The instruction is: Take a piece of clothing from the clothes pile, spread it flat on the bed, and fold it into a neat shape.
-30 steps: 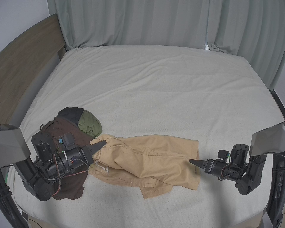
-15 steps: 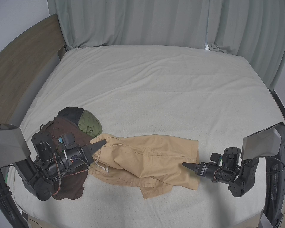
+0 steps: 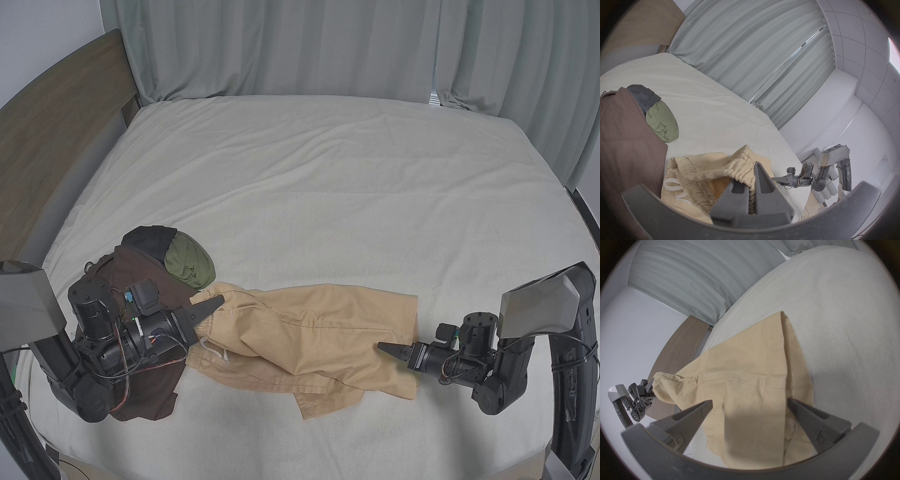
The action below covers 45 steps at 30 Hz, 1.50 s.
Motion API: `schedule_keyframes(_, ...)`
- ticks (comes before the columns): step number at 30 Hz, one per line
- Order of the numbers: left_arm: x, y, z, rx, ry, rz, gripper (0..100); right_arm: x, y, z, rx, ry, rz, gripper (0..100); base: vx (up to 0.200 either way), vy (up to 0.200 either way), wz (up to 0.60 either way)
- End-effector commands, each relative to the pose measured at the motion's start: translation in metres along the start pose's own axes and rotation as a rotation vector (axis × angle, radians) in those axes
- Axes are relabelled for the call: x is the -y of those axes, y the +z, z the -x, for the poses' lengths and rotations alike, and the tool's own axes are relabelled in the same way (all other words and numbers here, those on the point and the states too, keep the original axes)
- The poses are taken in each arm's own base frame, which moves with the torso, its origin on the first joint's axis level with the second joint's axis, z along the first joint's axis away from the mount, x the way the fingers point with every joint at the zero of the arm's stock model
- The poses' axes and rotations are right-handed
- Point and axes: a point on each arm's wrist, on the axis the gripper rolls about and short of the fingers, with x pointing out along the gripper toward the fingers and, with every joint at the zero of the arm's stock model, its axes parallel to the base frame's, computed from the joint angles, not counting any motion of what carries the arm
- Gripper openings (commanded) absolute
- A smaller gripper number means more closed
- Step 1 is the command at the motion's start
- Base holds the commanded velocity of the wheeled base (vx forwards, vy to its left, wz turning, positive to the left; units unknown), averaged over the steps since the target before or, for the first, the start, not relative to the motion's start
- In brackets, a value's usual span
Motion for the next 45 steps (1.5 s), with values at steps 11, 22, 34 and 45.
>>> schedule_keyframes(11, -0.001, -0.001, -0.001, -0.002, 0.001, 0.001, 0, -0.026, 0.029, 0.01, 0.094, 0.074, 0.0, 100, 0.0, 0.0, 0.0)
schedule_keyframes(22, -0.001, 0.0, -0.002, 0.0, 0.0, 0.0, 0, -0.041, 0.035, 0.034, 0.06, 0.15, 0.013, 100, 0.0, 0.0, 0.0)
schedule_keyframes(34, -0.001, 0.001, -0.001, 0.006, -0.001, -0.003, 0, -0.017, 0.022, 0.013, 0.018, 0.115, -0.013, 100, 0.0, 0.0, 0.0)
schedule_keyframes(45, -0.002, 0.0, -0.002, 0.003, 0.003, 0.001, 0, -0.012, 0.032, 0.02, 0.055, 0.101, -0.019, 0, 0.0, 0.0, 0.0)
